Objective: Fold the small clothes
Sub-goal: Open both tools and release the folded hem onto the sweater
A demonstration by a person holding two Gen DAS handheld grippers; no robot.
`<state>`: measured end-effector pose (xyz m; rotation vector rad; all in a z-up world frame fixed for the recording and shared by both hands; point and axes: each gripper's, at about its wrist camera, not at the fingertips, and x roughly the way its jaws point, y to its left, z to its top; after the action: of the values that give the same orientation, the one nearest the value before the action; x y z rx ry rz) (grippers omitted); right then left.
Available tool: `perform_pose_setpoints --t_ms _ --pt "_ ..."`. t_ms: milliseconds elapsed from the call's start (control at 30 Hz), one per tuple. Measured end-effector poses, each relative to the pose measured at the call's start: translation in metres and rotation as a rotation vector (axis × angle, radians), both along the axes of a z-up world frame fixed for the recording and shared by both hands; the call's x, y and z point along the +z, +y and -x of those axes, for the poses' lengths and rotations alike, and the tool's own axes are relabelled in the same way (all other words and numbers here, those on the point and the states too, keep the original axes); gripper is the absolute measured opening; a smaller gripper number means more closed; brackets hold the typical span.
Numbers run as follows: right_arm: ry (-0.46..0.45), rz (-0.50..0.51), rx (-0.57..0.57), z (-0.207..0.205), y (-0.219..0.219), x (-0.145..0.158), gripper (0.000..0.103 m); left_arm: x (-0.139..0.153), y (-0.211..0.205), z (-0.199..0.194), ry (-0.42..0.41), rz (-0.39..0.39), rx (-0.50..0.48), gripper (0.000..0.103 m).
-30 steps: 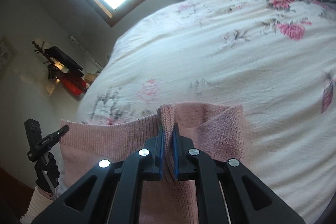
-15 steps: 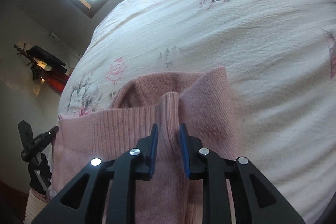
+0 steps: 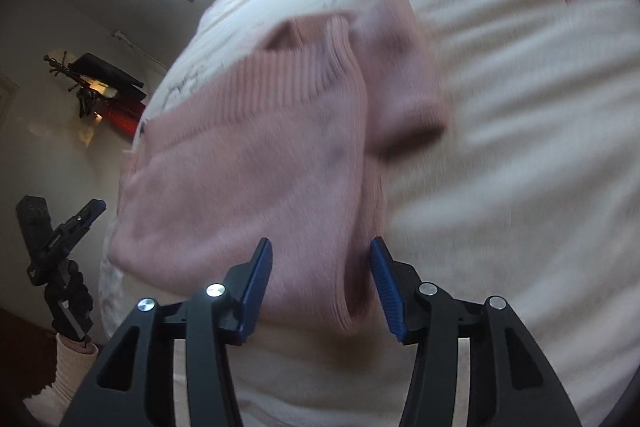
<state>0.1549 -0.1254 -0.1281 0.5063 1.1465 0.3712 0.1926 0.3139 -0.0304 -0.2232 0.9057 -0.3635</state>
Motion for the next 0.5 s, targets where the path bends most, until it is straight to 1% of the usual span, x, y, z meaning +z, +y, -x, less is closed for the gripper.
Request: perform_pose_setpoints --t_ms 67,100,133,167,233,300,367,433,500 --pt "0.006 -0.024 0.011 0.005 0.003 -0.006 0.028 -0.013 -0.008 -0.001 0.028 -0.028 -0.005 0.036" --pt "0.011 -0.047 0.011 0.006 0.003 -0.006 0.013 -0.020 -0.009 -0.002 0.045 -0.037 -0.005 0.036" --pt "0.012 -0.060 0.007 0.007 0.003 -0.004 0.011 -0.026 -0.010 -0.004 0.061 -0.040 -0.003 0.036" --pt "-0.008 -0.059 0.001 0.009 0.001 0.001 0.009 -0.034 -0.008 -0.005 0.082 -0.046 0.004 0.036" --pt "-0.027 -0.043 -0.012 0.013 -0.003 0.010 0.009 -0.046 -0.002 -0.009 0.109 -0.054 0.021 0.036" --pt "-0.016 -0.030 -0.021 0.015 -0.007 0.010 0.008 -0.052 0.001 -0.008 0.120 -0.050 0.023 0.034" --pt "0.010 -0.009 -0.023 0.015 -0.010 0.002 0.008 -0.056 0.006 -0.010 0.130 -0.034 0.022 0.034" --pt "0.037 -0.008 -0.025 0.012 -0.010 -0.009 0.008 -0.058 0.009 -0.011 0.136 -0.024 0.028 0.033" --pt "0.038 0.015 -0.020 0.012 -0.007 -0.018 0.008 -0.059 0.006 -0.010 0.132 -0.039 0.024 0.033"
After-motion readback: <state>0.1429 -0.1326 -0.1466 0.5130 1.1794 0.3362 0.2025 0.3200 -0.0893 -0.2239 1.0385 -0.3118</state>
